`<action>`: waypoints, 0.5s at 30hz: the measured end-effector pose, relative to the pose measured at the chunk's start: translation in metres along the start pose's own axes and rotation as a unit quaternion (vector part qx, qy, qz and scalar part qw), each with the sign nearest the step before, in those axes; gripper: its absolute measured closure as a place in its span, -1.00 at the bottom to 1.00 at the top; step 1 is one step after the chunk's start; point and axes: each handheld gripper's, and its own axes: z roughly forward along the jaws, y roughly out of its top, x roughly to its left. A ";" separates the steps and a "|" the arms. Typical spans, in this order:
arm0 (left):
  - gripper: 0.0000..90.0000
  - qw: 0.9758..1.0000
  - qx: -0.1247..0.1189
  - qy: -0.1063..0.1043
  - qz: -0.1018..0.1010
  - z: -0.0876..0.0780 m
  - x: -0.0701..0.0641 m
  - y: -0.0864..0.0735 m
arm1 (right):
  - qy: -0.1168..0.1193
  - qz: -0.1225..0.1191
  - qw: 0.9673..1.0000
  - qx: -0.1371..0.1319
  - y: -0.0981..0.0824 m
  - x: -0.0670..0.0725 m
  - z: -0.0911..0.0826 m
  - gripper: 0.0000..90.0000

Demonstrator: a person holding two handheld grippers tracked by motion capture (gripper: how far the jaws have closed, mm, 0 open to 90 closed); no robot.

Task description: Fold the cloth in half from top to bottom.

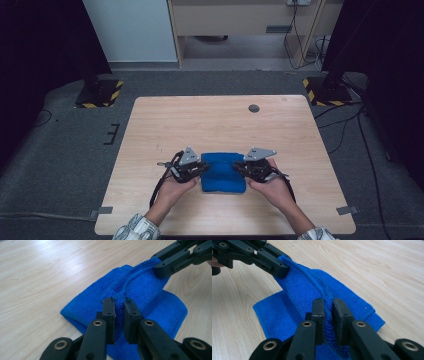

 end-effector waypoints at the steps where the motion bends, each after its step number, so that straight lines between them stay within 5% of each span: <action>1: 0.79 1.000 0.000 -0.001 -0.001 0.000 0.000 -0.001 | 0.000 0.001 1.000 0.003 -0.001 0.001 0.000 0.78; 15: 0.69 1.000 0.016 -0.011 0.005 0.003 -0.007 -0.011 | 0.001 -0.002 1.000 0.019 -0.018 0.008 0.003 0.74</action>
